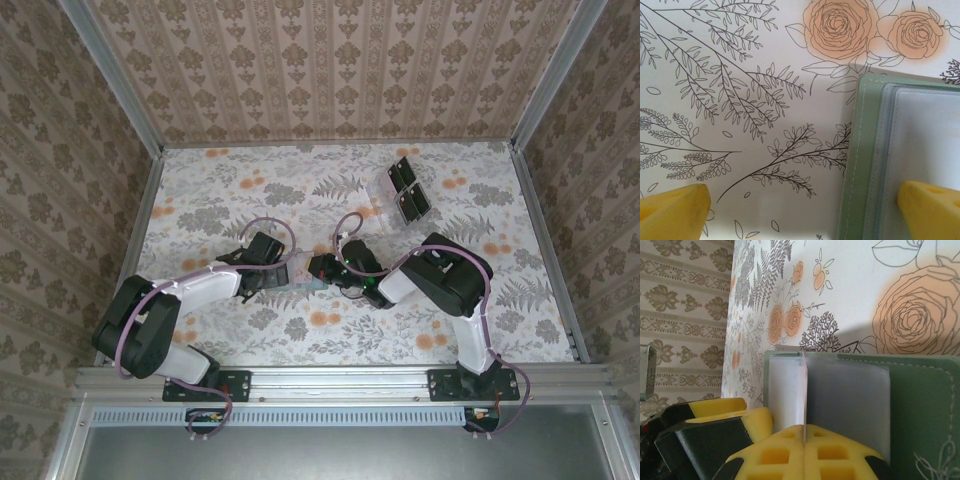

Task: Put the credit cards into the card holder

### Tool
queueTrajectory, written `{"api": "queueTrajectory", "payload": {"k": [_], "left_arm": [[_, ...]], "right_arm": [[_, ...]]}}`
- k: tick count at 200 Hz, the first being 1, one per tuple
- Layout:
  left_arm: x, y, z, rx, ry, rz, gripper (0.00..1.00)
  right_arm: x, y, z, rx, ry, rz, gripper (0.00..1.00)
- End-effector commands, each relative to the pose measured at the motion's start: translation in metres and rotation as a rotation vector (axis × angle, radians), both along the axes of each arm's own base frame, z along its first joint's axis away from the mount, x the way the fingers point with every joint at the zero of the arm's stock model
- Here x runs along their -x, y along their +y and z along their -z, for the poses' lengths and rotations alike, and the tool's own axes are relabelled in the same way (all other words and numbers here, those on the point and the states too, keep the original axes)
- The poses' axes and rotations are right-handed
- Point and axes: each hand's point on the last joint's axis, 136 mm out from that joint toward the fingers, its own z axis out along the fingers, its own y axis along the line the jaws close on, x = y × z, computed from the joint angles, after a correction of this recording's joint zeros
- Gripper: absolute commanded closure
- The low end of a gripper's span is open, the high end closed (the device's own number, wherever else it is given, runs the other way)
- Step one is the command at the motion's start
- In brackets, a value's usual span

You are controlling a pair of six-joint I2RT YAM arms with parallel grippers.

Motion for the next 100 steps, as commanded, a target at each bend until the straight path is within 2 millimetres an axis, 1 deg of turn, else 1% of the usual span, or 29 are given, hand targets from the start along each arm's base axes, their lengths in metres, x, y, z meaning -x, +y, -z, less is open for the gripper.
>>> {"api": "queueTrajectory", "payload": {"k": [1,30,100], "left_arm": [[0.023,0.014,0.017,-0.056,0.084,0.004,0.00],[0.023,0.014,0.017,-0.058,0.086,0.003,0.00],[0.023,0.014,0.017,-0.056,0.084,0.004,0.00]], "right_arm": [[0.012,0.000,0.021,0.018,0.055,-0.025,1.00],[0.015,0.004,0.023,0.015,0.067,-0.035,1.00],[0.021,0.002,0.031,0.022,0.095,-0.036,1.00]]}}
